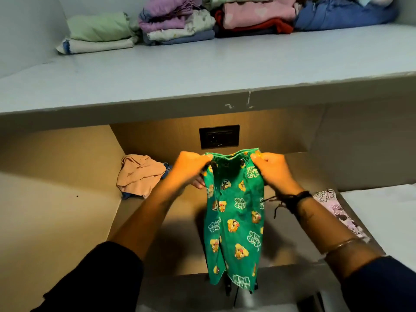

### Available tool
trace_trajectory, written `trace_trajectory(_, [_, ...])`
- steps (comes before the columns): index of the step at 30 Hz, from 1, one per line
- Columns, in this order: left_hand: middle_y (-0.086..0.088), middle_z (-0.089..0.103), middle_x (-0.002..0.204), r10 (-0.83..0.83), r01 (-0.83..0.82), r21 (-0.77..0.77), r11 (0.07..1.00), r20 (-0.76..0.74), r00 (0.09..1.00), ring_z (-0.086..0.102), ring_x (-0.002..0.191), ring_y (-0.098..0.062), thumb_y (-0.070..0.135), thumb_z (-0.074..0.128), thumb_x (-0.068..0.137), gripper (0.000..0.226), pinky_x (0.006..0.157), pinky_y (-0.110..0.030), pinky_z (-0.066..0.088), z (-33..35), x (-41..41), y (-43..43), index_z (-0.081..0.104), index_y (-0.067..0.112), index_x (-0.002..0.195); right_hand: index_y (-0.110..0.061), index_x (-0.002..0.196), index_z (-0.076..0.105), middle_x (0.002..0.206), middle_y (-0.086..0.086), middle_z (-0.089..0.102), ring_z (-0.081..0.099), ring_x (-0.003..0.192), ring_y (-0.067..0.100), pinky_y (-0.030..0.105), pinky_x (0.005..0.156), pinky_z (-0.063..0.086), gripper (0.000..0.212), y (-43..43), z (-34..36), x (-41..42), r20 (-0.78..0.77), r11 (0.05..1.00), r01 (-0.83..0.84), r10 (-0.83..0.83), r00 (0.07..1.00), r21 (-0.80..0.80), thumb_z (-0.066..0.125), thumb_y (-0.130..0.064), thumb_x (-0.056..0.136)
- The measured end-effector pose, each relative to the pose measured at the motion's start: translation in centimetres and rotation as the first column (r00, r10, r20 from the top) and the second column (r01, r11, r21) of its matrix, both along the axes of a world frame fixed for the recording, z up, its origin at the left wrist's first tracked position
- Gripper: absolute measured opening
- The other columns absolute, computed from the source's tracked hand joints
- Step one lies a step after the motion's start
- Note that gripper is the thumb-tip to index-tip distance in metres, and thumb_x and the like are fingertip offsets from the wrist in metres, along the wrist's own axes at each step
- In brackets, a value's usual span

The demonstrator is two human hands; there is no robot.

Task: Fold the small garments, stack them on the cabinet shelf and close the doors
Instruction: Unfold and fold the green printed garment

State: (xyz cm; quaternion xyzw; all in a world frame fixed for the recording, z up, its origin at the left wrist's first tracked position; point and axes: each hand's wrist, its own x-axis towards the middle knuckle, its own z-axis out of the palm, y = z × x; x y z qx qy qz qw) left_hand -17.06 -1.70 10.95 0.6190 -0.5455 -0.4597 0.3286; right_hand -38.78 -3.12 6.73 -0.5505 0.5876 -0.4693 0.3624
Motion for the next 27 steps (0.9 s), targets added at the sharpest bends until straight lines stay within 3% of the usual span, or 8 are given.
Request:
trace_trajectory(3, [-0.021, 0.069, 0.076, 0.024, -0.02, 0.073, 0.997, -0.055, 0.998, 0.062, 0.045, -0.023, 0.028, 0.054, 0.095, 0.031, 0.038, -0.021, 0.049, -0.7, -2.6, 1.2, 0.066, 0.001, 0.086, -0.015, 0.054, 0.034, 0.054, 0.002, 0.032, 0.028, 0.052, 0.014, 0.032, 0.051, 0.023, 0.045, 2.6, -1.0, 1.6, -0.179, 0.99, -0.012, -0.013, 0.984, -0.137, 0.055, -0.026, 0.091])
trace_trajectory(6, [-0.026, 0.071, 0.081, 0.028, -0.021, 0.125, 0.992, -0.053, 0.998, 0.063, 0.052, -0.027, 0.03, 0.05, 0.096, 0.039, 0.044, -0.023, 0.048, -1.3, -4.8, 2.0, 0.068, -0.005, 0.097, -0.016, 0.058, 0.042, 0.058, -0.004, 0.044, 0.042, 0.055, 0.016, 0.037, 0.05, 0.031, 0.037, 5.1, -2.2, 3.4, -0.366, 0.978, -0.037, -0.042, 0.929, -0.206, 0.051, -0.026, 0.092])
trace_trajectory(9, [-0.017, 0.066, 0.066, 0.017, -0.022, 0.121, 0.992, 0.045, 0.999, 0.059, 0.051, -0.023, 0.036, 0.048, 0.097, 0.042, 0.048, -0.026, 0.048, -1.5, -5.9, 2.4, 0.068, 0.005, 0.079, -0.023, 0.065, 0.043, 0.069, -0.006, 0.048, 0.045, 0.06, 0.012, 0.031, 0.05, 0.034, 0.028, 6.5, -3.0, 4.2, -0.413, 0.965, -0.106, -0.003, 0.911, -0.24, 0.046, -0.021, 0.093])
trace_trajectory(12, [-0.006, 0.059, 0.057, 0.006, -0.012, 0.069, 0.998, 0.097, 0.995, 0.054, 0.046, -0.017, 0.039, 0.047, 0.097, 0.045, 0.049, -0.025, 0.047, -1.7, -6.2, 2.6, 0.061, 0.012, 0.063, -0.019, 0.087, 0.055, 0.089, -0.002, 0.058, 0.055, 0.075, 0.014, 0.033, 0.058, 0.047, 0.014, 7.3, -3.3, 4.1, -0.416, 0.954, -0.169, 0.053, 0.908, -0.247, 0.046, -0.028, 0.092])
trace_trajectory(17, [-0.006, 0.066, 0.064, -0.023, 0.02, 0.077, 0.997, 0.029, 0.999, 0.064, 0.059, -0.017, 0.048, 0.063, 0.083, 0.035, 0.056, -0.027, 0.046, -1.1, -5.9, 2.6, 0.065, 0.015, 0.073, -0.016, 0.111, 0.053, 0.105, 0.0, 0.053, 0.053, 0.094, 0.016, 0.035, 0.072, 0.051, 0.038, 6.9, -2.9, 4.3, -0.523, 0.935, -0.26, 0.1, 0.846, -0.242, 0.052, -0.046, 0.086])
trace_trajectory(20, [-0.009, 0.073, 0.078, 0.004, -0.002, 0.062, 0.998, -0.034, 0.999, 0.07, 0.062, -0.02, 0.033, 0.062, 0.086, 0.022, 0.057, -0.029, 0.052, -0.7, -5.2, 2.2, 0.067, 0.011, 0.085, -0.018, 0.123, 0.049, 0.115, -0.002, 0.052, 0.051, 0.106, 0.012, 0.037, 0.085, 0.053, 0.049, 6.3, -2.9, 4.4, -0.403, 0.919, -0.297, 0.176, 0.898, -0.259, 0.058, -0.046, 0.084])
trace_trajectory(24, [-0.015, 0.073, 0.088, 0.026, -0.026, 0.021, 0.999, 0.011, 1.0, 0.067, 0.054, -0.017, 0.034, 0.053, 0.095, 0.024, 0.047, -0.024, 0.052, 0.4, -4.7, 1.8, 0.061, 0.011, 0.095, -0.025, 0.148, 0.017, 0.145, -0.001, 0.037, 0.04, 0.13, 0.013, 0.036, 0.102, 0.045, 0.102, 6.8, -4.9, 4.1, -0.356, 0.988, -0.127, 0.088, 0.93, -0.087, 0.065, -0.068, 0.069])
trace_trajectory(27, [-0.016, 0.071, 0.086, 0.055, -0.054, 0.014, 0.998, -0.113, 0.992, 0.067, 0.054, -0.017, 0.036, 0.053, 0.097, 0.028, 0.05, -0.025, 0.054, 1.2, -4.5, 1.5, 0.058, 0.008, 0.097, -0.026, 0.146, 0.02, 0.136, -0.004, 0.045, 0.044, 0.124, 0.014, 0.041, 0.102, 0.045, 0.108, 8.3, -7.6, 5.1, -0.424, 0.999, -0.045, 0.047, 0.904, 0.014, 0.062, -0.079, 0.06])
